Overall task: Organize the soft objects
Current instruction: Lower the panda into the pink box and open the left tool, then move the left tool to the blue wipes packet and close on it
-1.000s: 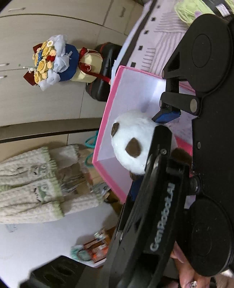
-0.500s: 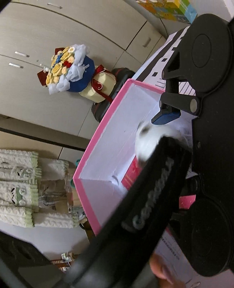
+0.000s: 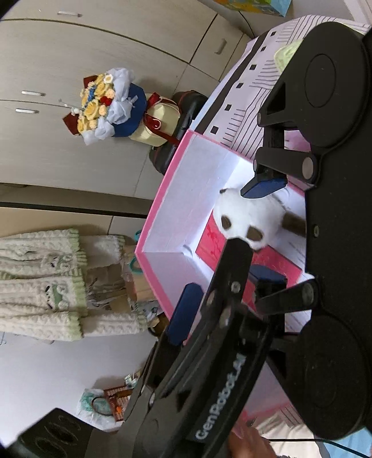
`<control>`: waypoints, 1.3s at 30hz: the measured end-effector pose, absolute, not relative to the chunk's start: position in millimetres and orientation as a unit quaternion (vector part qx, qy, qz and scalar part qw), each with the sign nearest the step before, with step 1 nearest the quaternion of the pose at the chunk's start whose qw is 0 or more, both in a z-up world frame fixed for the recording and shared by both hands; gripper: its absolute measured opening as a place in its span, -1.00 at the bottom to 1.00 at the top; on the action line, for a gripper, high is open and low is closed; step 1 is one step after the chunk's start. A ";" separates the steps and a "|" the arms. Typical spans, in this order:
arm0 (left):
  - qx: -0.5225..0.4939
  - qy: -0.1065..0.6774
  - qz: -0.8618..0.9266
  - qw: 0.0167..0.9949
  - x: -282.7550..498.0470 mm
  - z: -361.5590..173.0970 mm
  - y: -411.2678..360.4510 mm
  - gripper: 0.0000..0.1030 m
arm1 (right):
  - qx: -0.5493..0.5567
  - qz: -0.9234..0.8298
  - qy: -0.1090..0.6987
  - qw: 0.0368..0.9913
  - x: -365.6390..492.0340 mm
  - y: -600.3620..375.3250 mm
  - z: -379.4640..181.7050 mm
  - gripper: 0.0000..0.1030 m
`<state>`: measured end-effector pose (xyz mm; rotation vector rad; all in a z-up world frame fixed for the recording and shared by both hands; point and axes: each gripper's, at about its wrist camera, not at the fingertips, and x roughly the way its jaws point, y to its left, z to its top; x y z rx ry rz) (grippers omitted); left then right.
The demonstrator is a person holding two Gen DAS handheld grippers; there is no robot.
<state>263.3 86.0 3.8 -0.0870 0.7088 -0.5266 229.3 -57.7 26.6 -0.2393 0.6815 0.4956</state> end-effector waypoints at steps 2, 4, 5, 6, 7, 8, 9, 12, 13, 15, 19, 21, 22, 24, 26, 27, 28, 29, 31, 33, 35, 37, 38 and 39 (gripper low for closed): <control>-0.034 0.333 -0.258 0.906 248.3 12.0 86.7 0.43 | -0.113 0.243 0.324 0.907 217.2 -61.1 32.6 0.09; -0.027 0.324 -0.260 0.909 233.6 18.9 87.6 0.45 | -0.110 0.247 0.318 0.909 203.3 -65.2 39.2 0.09; -0.021 0.319 -0.260 0.911 224.7 23.4 87.7 0.46 | -0.109 0.248 0.315 0.909 197.5 -66.6 42.0 0.11; -0.016 0.315 -0.261 0.912 217.2 27.0 87.6 0.46 | -0.109 0.249 0.312 0.910 190.6 -68.5 45.2 0.14; -0.011 0.311 -0.261 0.914 209.0 30.5 87.0 0.46 | -0.109 0.249 0.310 0.911 184.7 -70.5 48.0 0.22; -0.007 0.307 -0.262 0.915 201.1 33.9 87.1 0.46 | -0.110 0.249 0.307 0.912 180.0 -72.2 50.8 0.27; -0.004 0.304 -0.262 0.916 194.7 36.4 86.7 0.46 | -0.111 0.249 0.304 0.913 173.7 -74.8 53.4 0.27; 0.011 0.287 -0.264 0.921 171.3 46.9 83.3 0.50 | -0.103 0.254 0.296 0.915 155.4 -86.2 62.1 0.31; 0.020 0.278 -0.266 0.923 162.8 49.8 81.0 0.50 | -0.099 0.257 0.293 0.915 148.5 -90.8 65.1 0.32; 0.042 0.259 -0.266 0.927 145.2 54.9 75.1 0.50 | -0.093 0.261 0.287 0.917 136.7 -100.3 70.0 0.34; 0.063 0.251 -0.284 0.923 117.4 61.2 61.9 0.50 | -0.085 0.259 0.273 0.922 109.1 -122.8 77.9 0.39; 0.068 0.254 -0.297 0.918 109.1 62.4 56.0 0.50 | -0.083 0.254 0.267 0.926 96.5 -134.8 80.0 0.41; 0.072 0.256 -0.304 0.915 104.3 62.6 51.9 0.50 | -0.083 0.250 0.264 0.928 89.3 -141.9 80.5 0.43; 0.081 0.256 -0.313 0.911 94.6 61.4 43.0 0.50 | -0.084 0.241 0.259 0.931 77.4 -153.9 80.3 0.45; 0.091 0.258 -0.323 0.906 88.3 58.3 35.0 0.50 | -0.085 0.229 0.257 0.935 65.2 -166.5 77.6 0.45; 0.094 0.260 -0.328 0.903 85.5 56.0 30.7 0.50 | -0.087 0.225 0.257 0.936 60.2 -172.5 75.6 0.45; 0.097 0.264 -0.334 0.900 83.3 53.1 26.1 0.50 | -0.088 0.221 0.258 0.936 55.1 -178.8 72.4 0.46; 0.099 0.270 -0.341 0.895 82.0 49.8 20.6 0.50 | -0.087 0.219 0.261 0.936 51.6 -183.8 69.6 0.47; 0.101 0.283 -0.351 0.887 80.2 42.2 11.0 0.50 | -0.083 0.214 0.270 0.935 45.1 -193.8 61.7 0.47; 0.105 0.291 -0.360 0.880 78.1 34.3 1.8 0.50 | -0.083 0.211 0.278 0.934 40.0 -201.9 51.3 0.49; 0.108 0.303 -0.367 0.873 78.6 24.1 -9.3 0.50 | -0.081 0.211 0.287 0.931 34.6 -207.0 41.5 0.53; 0.106 0.316 -0.374 0.865 79.3 13.8 -18.5 0.50 | -0.081 0.215 0.295 0.928 31.1 -212.7 29.9 0.53; 0.103 0.322 -0.377 0.862 79.7 9.4 -21.2 0.50 | -0.081 0.217 0.299 0.926 29.1 -214.8 24.0 0.53; 0.100 0.327 -0.380 0.859 81.2 5.1 -24.7 0.50 | -0.081 0.219 0.304 0.924 28.8 -216.5 17.9 0.54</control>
